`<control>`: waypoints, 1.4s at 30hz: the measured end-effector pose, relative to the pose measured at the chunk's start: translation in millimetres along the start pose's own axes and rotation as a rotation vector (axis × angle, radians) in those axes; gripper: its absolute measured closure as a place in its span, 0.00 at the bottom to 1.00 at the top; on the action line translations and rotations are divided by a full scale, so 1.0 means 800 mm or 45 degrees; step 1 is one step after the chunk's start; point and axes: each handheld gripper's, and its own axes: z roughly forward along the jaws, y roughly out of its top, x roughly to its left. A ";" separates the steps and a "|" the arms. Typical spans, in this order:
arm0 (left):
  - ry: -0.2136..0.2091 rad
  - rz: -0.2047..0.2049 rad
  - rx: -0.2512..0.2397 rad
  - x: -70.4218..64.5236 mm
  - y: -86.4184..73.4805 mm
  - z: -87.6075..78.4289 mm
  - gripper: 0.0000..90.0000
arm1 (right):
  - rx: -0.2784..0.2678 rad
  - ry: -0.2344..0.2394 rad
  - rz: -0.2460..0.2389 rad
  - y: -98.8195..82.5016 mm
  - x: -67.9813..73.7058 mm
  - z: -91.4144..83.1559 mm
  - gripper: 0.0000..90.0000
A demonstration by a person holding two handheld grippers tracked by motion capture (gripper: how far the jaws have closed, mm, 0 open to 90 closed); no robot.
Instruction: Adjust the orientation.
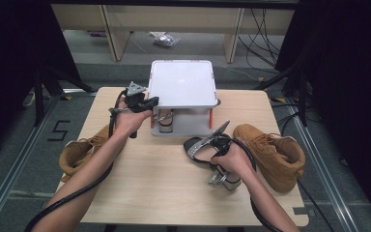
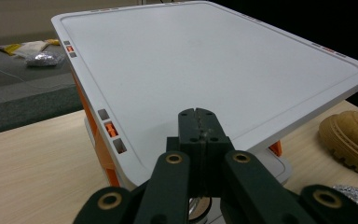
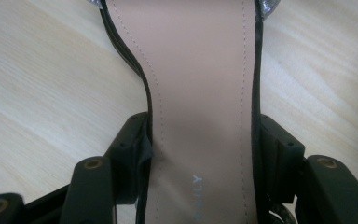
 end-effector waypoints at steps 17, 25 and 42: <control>-0.001 0.000 0.000 0.000 0.000 0.000 1.00 | -0.182 0.042 0.129 0.044 0.001 0.000 0.49; -0.005 -0.002 -0.003 0.001 0.000 0.000 1.00 | -0.267 0.014 0.228 0.075 0.007 0.007 0.49; -0.007 -0.002 -0.004 0.001 0.000 0.000 1.00 | -0.247 -0.029 0.432 0.093 0.019 0.030 0.49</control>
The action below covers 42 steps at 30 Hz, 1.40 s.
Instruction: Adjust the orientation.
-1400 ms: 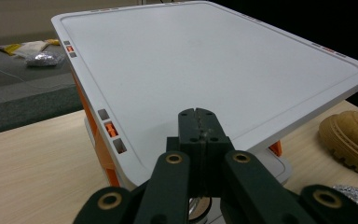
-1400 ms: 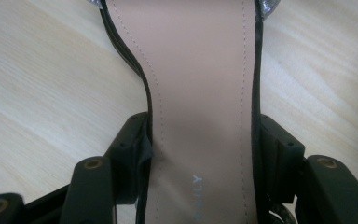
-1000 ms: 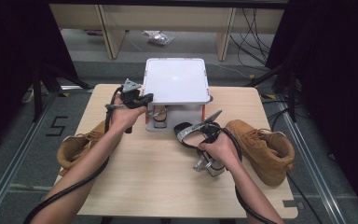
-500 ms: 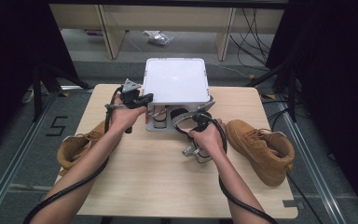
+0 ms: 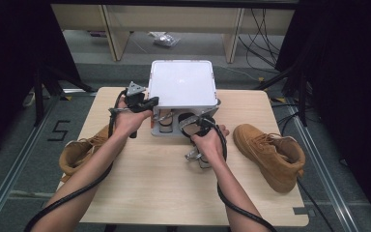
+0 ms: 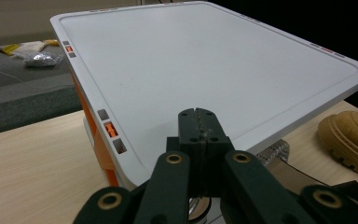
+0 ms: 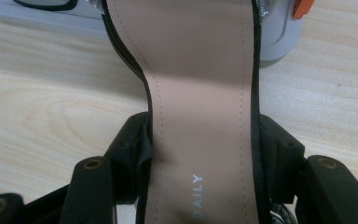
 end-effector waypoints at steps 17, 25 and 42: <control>-0.003 -0.004 -0.008 0.000 -0.001 0.000 1.00 | 0.021 -0.038 -0.070 -0.005 0.005 0.004 0.40; -0.004 -0.010 -0.014 0.001 -0.002 0.000 1.00 | -0.055 0.029 -0.116 -0.017 0.007 -0.035 0.34; 0.002 -0.016 -0.015 0.000 -0.002 0.000 1.00 | -0.140 0.100 -0.159 -0.066 -0.029 -0.097 0.94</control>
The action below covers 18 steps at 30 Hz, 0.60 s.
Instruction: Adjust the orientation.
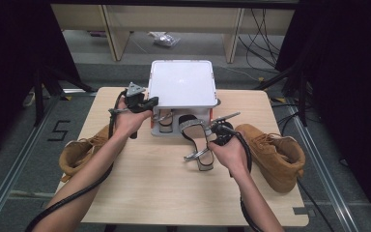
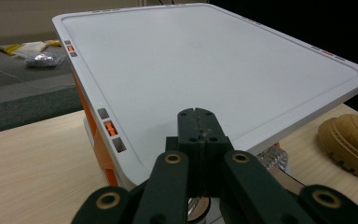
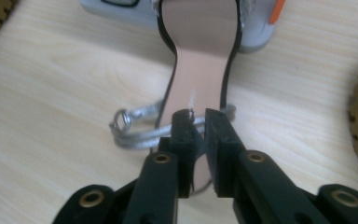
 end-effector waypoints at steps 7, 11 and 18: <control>0.003 0.005 0.006 0.000 0.001 0.000 1.00 | 0.051 0.025 -0.051 -0.033 -0.009 -0.006 1.00; 0.005 0.011 0.008 -0.001 0.001 0.000 1.00 | 0.079 0.032 -0.058 -0.052 -0.011 -0.004 1.00; 0.007 0.012 0.008 -0.001 0.001 0.000 1.00 | 0.154 0.072 -0.110 -0.075 -0.012 0.021 1.00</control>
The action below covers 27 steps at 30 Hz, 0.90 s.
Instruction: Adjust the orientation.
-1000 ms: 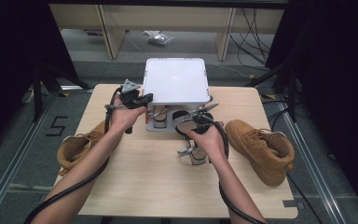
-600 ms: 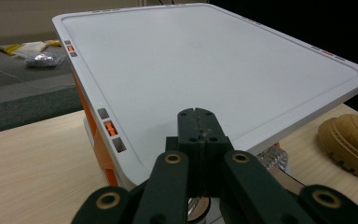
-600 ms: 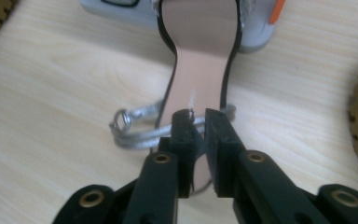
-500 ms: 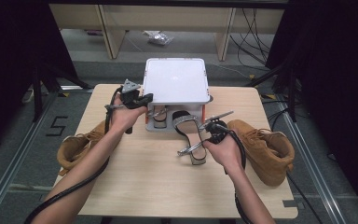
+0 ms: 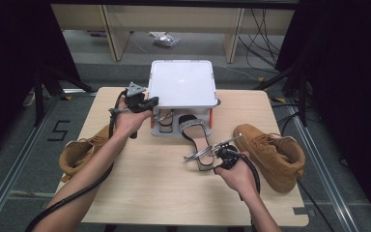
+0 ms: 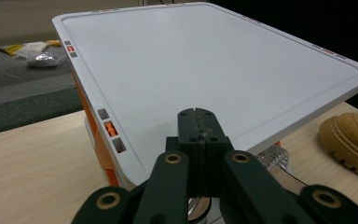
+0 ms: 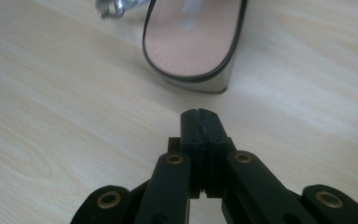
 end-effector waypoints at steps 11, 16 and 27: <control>-0.003 -0.001 0.001 0.001 0.000 0.000 1.00 | 0.008 -0.001 0.012 0.010 0.008 0.031 1.00; -0.003 0.002 0.004 0.001 0.001 0.000 1.00 | 0.024 -0.022 0.031 0.015 0.011 0.035 1.00; 0.000 0.008 0.009 0.000 0.001 0.000 1.00 | 0.038 0.020 0.012 0.022 0.020 0.039 1.00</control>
